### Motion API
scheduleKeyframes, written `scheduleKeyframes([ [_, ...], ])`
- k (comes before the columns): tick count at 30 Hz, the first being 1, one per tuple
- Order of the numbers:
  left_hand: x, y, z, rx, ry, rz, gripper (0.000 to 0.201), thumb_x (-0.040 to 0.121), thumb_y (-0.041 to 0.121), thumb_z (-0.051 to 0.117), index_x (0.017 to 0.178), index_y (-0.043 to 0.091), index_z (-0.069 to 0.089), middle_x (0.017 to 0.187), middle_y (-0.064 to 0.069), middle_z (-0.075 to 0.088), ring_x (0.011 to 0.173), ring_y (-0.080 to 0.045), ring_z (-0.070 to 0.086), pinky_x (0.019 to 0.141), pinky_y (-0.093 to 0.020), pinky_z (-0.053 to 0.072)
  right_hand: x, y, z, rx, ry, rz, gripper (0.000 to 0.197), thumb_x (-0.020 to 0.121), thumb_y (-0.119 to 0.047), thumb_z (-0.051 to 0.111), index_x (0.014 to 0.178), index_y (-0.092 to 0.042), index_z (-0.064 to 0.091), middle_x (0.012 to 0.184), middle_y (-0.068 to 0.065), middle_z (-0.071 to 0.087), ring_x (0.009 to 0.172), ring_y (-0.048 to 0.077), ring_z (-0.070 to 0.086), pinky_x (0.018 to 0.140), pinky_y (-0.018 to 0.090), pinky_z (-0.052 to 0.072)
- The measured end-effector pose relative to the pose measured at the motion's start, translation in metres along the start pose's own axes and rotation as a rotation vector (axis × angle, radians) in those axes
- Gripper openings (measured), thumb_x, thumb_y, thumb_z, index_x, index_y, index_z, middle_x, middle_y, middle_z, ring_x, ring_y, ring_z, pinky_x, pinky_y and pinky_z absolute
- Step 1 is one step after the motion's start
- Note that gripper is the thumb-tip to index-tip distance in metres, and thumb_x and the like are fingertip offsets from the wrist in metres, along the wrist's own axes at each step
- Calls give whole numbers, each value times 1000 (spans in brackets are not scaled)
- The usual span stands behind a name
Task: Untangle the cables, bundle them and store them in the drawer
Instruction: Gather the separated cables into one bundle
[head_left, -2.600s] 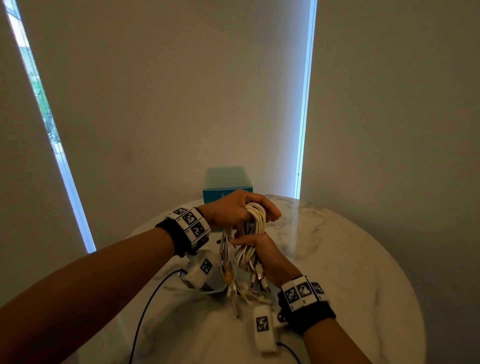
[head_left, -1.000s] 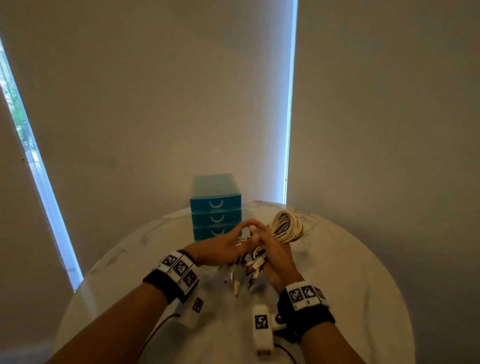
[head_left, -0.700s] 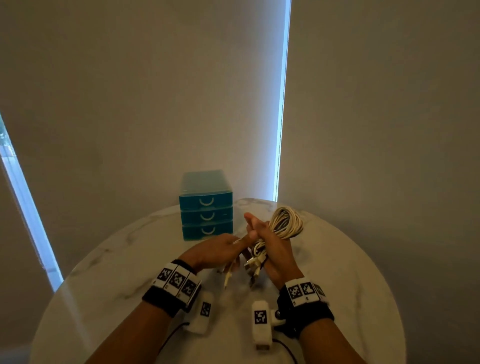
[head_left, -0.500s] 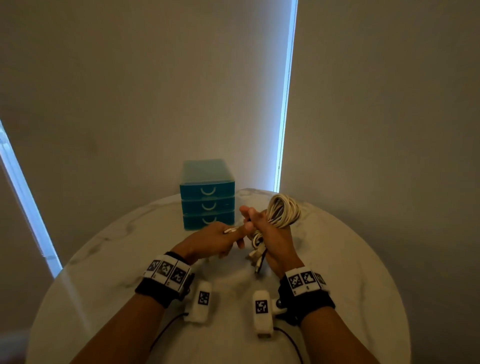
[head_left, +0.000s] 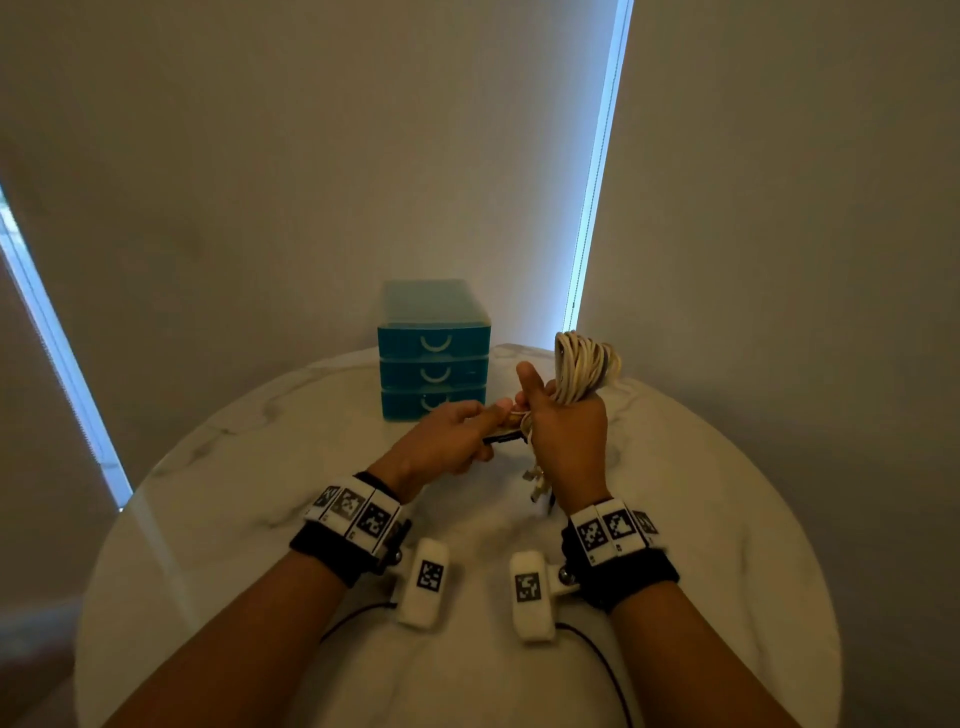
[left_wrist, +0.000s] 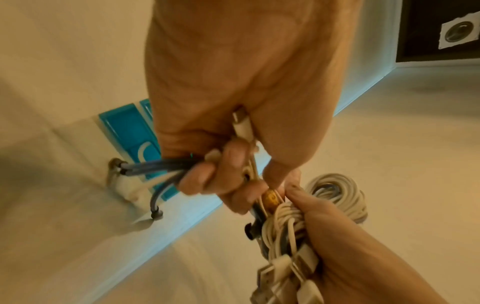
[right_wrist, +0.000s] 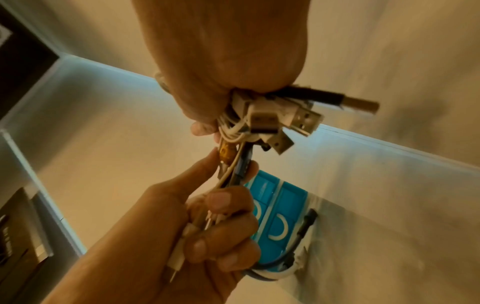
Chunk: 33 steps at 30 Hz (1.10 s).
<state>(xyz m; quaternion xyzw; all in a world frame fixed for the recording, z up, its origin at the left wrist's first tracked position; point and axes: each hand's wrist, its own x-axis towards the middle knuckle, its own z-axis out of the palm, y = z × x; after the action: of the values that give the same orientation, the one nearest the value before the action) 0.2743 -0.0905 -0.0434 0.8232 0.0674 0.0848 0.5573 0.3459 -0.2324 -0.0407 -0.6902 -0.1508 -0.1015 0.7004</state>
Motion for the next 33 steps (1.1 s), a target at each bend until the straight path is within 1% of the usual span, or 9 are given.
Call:
scheduleKeyframes([
  [4, -3, -1, -3, 341, 260, 295, 48, 109, 42, 52, 71, 17, 67, 65, -1, 67, 56, -8, 58, 59, -24, 44, 3, 8, 5, -117, -48, 87, 54, 82, -64, 80, 86, -11, 70, 75, 8, 75, 67, 24, 73, 62, 38, 63],
  [8, -4, -5, -11, 439, 281, 371, 57, 105, 41, 59, 54, 16, 61, 51, 0, 60, 47, -11, 54, 52, -23, 41, -3, 13, 1, -253, -284, 104, 42, 95, -54, 73, 95, -12, 71, 77, 6, 74, 68, 20, 71, 55, 28, 53],
  [12, -7, -3, -20, 391, 397, 401, 49, 99, 40, 68, 60, 12, 71, 53, -1, 62, 48, -8, 53, 54, -17, 39, -14, -10, -4, -276, -491, 121, 43, 103, -56, 60, 86, -18, 71, 60, -7, 70, 57, 6, 65, 53, 15, 49],
  [17, -13, 6, -33, 324, 467, 362, 47, 97, 27, 72, 63, 0, 56, 59, -15, 58, 53, -9, 45, 56, -30, 38, -34, -28, -3, -193, -762, 268, 70, 96, -76, 46, 102, -12, 73, 81, 12, 79, 72, 21, 78, 68, 28, 64],
  [20, -14, 5, -35, 276, 417, 307, 44, 96, 25, 72, 66, -3, 58, 62, -20, 60, 54, -11, 47, 58, -34, 42, -38, -26, 0, -223, -824, 239, 68, 88, -79, 52, 96, -13, 69, 79, 10, 77, 71, 18, 75, 75, 32, 64],
  [24, -15, 8, -27, 288, 395, 224, 43, 101, 22, 63, 62, 4, 56, 56, -6, 58, 50, -4, 46, 55, -22, 38, -33, -20, 3, -376, -849, 229, 74, 69, -82, 78, 113, -22, 74, 88, 3, 83, 84, 16, 79, 89, 37, 63],
  [26, -16, 9, -24, 217, 345, 171, 41, 105, 24, 54, 75, -1, 66, 67, -13, 68, 54, -9, 54, 59, -29, 45, -31, -17, 4, -360, -862, 223, 60, 71, -66, 90, 113, -27, 74, 93, 2, 82, 83, 16, 79, 82, 36, 66],
  [30, -18, 11, -23, 62, 165, 37, 37, 110, 27, 45, 92, 5, 69, 65, 1, 67, 53, -11, 61, 56, -29, 47, -29, -13, 2, -464, -788, 285, 30, 76, -29, 88, 101, -19, 75, 89, 5, 80, 75, 16, 77, 71, 31, 64],
  [33, -14, 9, -23, -30, 99, 7, 44, 111, 41, 49, 110, 3, 71, 82, -16, 74, 67, -19, 64, 60, -29, 47, -26, -7, 0, -446, -704, 340, 18, 75, -22, 81, 91, -16, 75, 87, 6, 77, 81, 20, 73, 74, 34, 62],
])
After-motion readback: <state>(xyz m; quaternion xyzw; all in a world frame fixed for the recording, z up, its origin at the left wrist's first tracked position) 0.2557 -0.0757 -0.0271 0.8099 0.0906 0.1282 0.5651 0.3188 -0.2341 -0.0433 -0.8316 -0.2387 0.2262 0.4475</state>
